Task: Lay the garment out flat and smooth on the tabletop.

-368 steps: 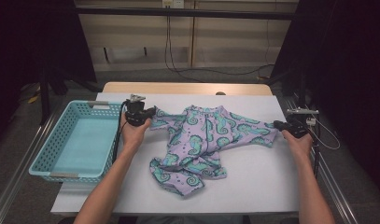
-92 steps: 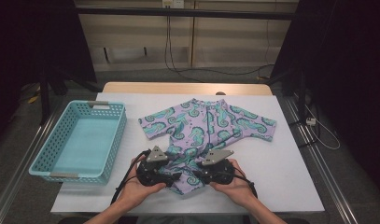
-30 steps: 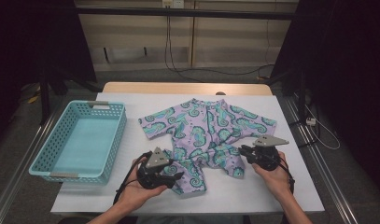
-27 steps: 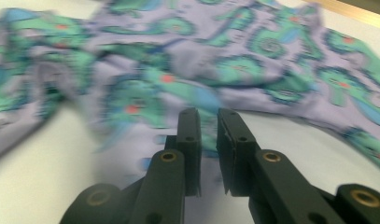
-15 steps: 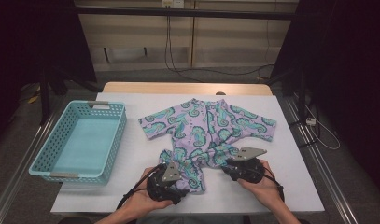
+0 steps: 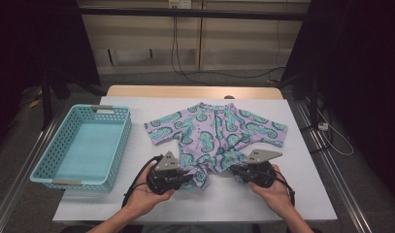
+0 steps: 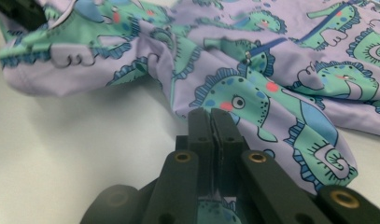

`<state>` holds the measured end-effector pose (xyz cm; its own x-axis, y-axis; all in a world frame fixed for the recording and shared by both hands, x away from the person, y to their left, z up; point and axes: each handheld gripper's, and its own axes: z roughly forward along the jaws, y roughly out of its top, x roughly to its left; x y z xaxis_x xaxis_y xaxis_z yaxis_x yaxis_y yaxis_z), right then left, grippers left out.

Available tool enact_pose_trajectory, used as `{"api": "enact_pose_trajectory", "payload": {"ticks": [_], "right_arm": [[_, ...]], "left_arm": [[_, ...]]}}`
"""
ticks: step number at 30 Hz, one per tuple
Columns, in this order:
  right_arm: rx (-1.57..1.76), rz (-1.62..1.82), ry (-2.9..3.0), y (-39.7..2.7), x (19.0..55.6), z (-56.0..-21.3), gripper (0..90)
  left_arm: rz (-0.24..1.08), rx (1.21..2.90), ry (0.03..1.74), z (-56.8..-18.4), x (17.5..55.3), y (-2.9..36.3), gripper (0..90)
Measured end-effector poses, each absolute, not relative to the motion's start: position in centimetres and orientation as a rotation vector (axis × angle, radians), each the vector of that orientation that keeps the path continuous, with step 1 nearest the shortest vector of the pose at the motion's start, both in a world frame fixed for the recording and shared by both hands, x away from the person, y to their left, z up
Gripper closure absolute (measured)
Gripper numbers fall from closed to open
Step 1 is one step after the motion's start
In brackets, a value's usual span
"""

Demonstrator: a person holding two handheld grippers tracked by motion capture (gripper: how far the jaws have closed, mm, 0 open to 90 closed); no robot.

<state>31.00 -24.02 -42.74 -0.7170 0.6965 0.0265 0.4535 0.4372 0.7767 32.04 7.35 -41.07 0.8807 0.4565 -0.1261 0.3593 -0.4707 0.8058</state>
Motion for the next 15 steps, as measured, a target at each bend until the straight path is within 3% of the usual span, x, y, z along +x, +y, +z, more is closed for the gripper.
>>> {"api": "enact_pose_trajectory", "payload": {"ticks": [15], "right_arm": [[0.982,1.409,2.390,-24.0,28.0,-40.2,87.9]], "left_arm": [[0.069,2.064,0.566,-39.8,30.0,10.5,80.8]]}}
